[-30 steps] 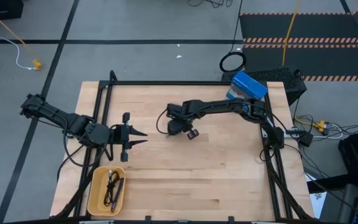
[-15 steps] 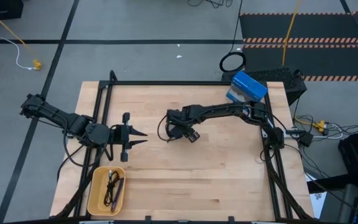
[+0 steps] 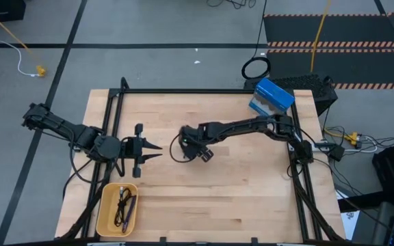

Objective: Pick and place USB-C Cables
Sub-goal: Put the black charger cable into the yellow bin

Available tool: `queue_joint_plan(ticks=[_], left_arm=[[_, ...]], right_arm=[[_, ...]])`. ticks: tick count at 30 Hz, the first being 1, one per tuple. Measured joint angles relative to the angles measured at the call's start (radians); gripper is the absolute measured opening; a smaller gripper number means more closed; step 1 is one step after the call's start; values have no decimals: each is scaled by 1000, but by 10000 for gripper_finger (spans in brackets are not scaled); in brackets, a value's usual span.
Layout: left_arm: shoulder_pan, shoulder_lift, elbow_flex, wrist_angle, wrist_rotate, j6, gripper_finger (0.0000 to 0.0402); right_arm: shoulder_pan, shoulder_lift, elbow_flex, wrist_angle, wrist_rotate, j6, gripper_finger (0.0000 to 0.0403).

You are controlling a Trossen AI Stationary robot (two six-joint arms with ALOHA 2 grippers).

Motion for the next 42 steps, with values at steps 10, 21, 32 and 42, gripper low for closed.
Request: queue_joint_plan(ticks=[10,21,32,42], left_arm=[[0,0,0,1,0,-5,93],[0,0,0,3,0,-13,93],[0,0,0,2,0,-11,93],[0,0,0,2,0,-13,93]], right_arm=[[-26,0,0,50,-80,128,201],[-26,42,0,68,-70,142,201],[-26,41,-12,63,-55,160,148],[-24,35,-61,87,-57,193,83]])
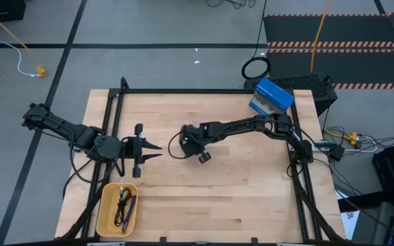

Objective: Pick and place USB-C Cables
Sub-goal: Put the black charger cable into the yellow bin

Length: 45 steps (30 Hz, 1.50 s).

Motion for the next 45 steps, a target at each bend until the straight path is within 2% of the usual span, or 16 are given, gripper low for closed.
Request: queue_joint_plan(ticks=[10,20,40,45], left_arm=[[0,0,0,0,0,-1,93],[0,0,0,0,0,4,93],[-2,0,0,25,1,-79,93],[-5,9,0,25,1,-98,93]], right_arm=[[30,-22,-5,-1,9,36,75],[100,-128,-7,-56,5,149,76],[293,-514,-5,-390,7,548,77],[365,-624,-72,-327,82,602,77]])
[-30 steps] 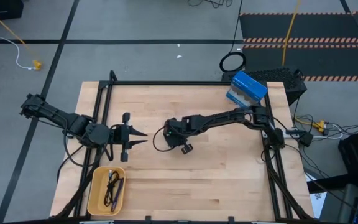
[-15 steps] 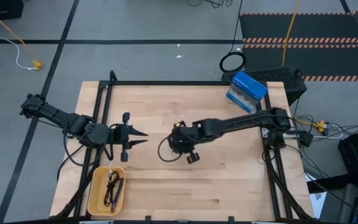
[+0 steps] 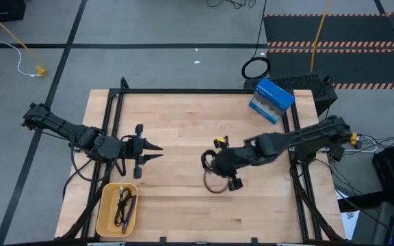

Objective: Pick and place USB-C Cables
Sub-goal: Put the black charger cable into the yellow bin

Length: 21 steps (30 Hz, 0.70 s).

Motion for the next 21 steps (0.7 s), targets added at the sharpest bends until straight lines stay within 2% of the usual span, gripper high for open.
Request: queue_joint_plan(ticks=[4,10,15,21], left_arm=[[-3,13,0,2,0,-7,93],[-3,38,0,18,0,0,93],[-3,56,0,107,0,50,93],[-3,76,0,192,1,121,93]], right_arm=[[43,-115,-175,190,30,6,77],[52,-282,-501,607,32,11,77],[44,-383,-762,1008,33,-10,77],[22,-417,-1011,1548,34,-65,77]])
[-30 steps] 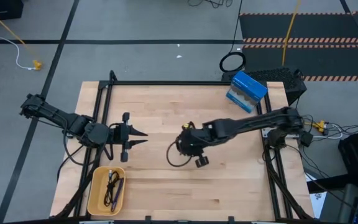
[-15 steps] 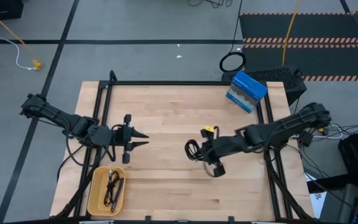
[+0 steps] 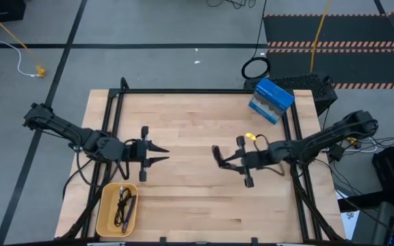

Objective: Pick and place USB-C Cables
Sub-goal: Put the black charger cable into the yellow bin

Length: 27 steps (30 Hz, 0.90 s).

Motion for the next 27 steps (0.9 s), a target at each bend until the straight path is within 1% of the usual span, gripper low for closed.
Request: queue_joint_plan(ticks=[1,4,8,14,20,24,27], left_arm=[[1,2,0,2,0,1,93],[1,14,0,24,0,23,93],[3,14,0,47,0,53,93],[17,14,0,51,-1,68,93],[24,14,0,58,-1,96,93],[24,14,0,101,0,120,93],[24,14,0,130,0,168,93]], right_arm=[[-6,1,-33,76,0,0,77],[-28,1,-108,228,-1,14,77],[-52,1,-163,331,0,51,77],[-72,1,-169,341,-1,90,77],[-76,1,-169,341,-5,91,77],[-76,1,-169,341,-5,90,77],[-77,1,-169,341,-6,90,77]])
